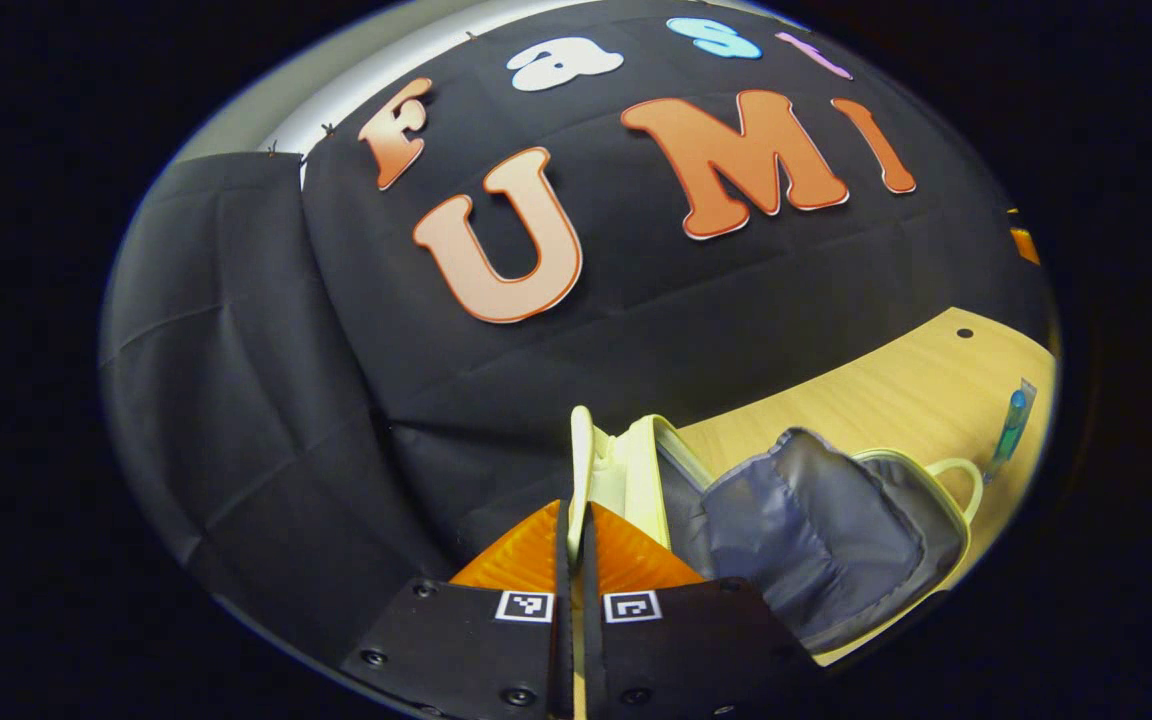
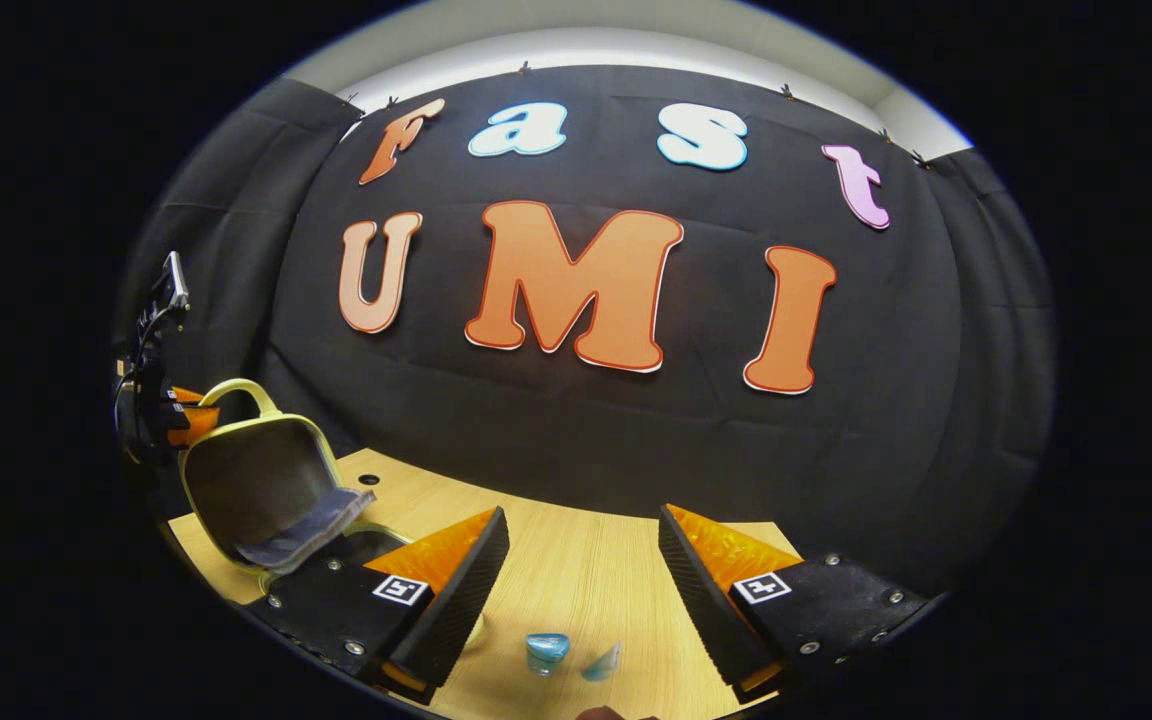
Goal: First open the suitcase, pack the skin care products into it, and then close the suitcase.
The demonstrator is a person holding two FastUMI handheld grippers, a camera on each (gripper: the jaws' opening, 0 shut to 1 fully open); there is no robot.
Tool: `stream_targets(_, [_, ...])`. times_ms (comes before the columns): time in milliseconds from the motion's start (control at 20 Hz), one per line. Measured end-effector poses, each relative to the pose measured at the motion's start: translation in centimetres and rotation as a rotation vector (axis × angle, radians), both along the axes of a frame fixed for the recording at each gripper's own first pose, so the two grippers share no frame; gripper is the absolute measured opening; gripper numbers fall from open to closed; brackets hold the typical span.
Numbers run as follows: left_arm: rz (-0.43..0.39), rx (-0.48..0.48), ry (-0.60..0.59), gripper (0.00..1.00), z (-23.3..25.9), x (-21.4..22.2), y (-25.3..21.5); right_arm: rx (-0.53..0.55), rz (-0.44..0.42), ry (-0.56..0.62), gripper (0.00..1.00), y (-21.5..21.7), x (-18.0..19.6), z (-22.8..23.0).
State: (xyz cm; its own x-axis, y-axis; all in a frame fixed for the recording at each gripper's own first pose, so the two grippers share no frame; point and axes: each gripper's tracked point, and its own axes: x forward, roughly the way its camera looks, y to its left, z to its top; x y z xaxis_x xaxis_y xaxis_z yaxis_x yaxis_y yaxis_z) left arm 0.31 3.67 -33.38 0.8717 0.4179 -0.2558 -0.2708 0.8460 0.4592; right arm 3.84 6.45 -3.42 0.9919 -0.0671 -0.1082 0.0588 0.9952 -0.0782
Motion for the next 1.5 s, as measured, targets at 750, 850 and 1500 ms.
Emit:
stream_targets(750, [0.155,-0.030,0.302,0.10,-3.7,-5.8,3.5,-0.029,-0.097,0.037,0.95,2.8,-2.5,-0.5])
stream_targets(850, [0.173,-0.062,0.299,0.13,-4.1,-5.7,3.2,-0.026,-0.100,0.036,0.95,2.8,-2.6,-0.5])
stream_targets(1500, [-0.026,0.048,-0.019,0.58,7.7,-0.3,-10.7,-0.030,-0.089,0.024,0.95,-0.4,-3.8,-1.1])
